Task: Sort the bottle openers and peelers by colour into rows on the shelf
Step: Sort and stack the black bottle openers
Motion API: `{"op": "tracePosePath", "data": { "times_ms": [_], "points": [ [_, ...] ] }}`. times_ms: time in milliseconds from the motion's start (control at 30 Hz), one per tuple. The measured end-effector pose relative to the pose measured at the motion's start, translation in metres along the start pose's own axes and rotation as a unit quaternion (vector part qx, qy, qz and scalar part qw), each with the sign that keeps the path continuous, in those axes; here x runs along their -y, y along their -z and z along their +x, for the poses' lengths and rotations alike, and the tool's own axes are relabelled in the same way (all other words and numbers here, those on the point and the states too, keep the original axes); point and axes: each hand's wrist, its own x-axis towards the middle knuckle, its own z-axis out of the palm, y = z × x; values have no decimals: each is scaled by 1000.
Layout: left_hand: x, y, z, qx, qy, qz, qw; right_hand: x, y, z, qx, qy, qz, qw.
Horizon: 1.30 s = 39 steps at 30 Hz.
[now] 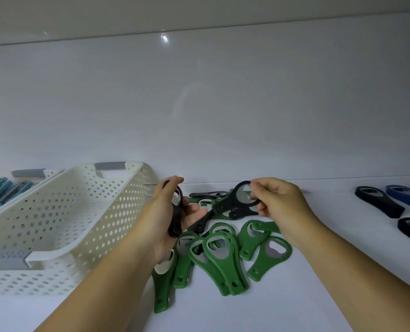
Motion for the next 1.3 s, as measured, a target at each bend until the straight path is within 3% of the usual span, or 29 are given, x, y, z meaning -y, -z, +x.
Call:
{"op": "tracePosePath", "data": {
  "times_ms": [100,300,400,500,567,667,767,833,1000,1167,1300],
  "points": [
    [2,-3,-7,61,31,70,995,7,-15,-14,77,23,-2,997],
    [-1,-2,-17,186,120,93,971,15,-31,-31,132,43,39,989],
    [-4,-2,-17,183,138,76,970,12,-34,-29,102,39,74,991],
    [-6,-3,-14,124,136,8,983,2,-29,-21,48,81,-51,994],
    [-8,-2,-10,72,113,-88,987,-5,-24,-18,53,162,-210,963],
    [-11,0,-6,33,94,-210,973,-11,-30,-19,154,225,-429,861],
    [-13,3,-8,37,98,-190,976,-11,-42,-18,220,196,-529,796],
    [-13,4,-9,30,90,-162,982,-11,-46,-17,254,177,-549,776],
    [-11,8,-2,-9,103,-149,983,-13,-49,-15,259,149,-536,790],
    [-5,12,6,-39,73,-173,982,-19,-54,-17,175,164,-461,854],
    [-4,9,4,-26,61,-154,986,-20,-53,-11,144,113,-400,898]
  ]
}}
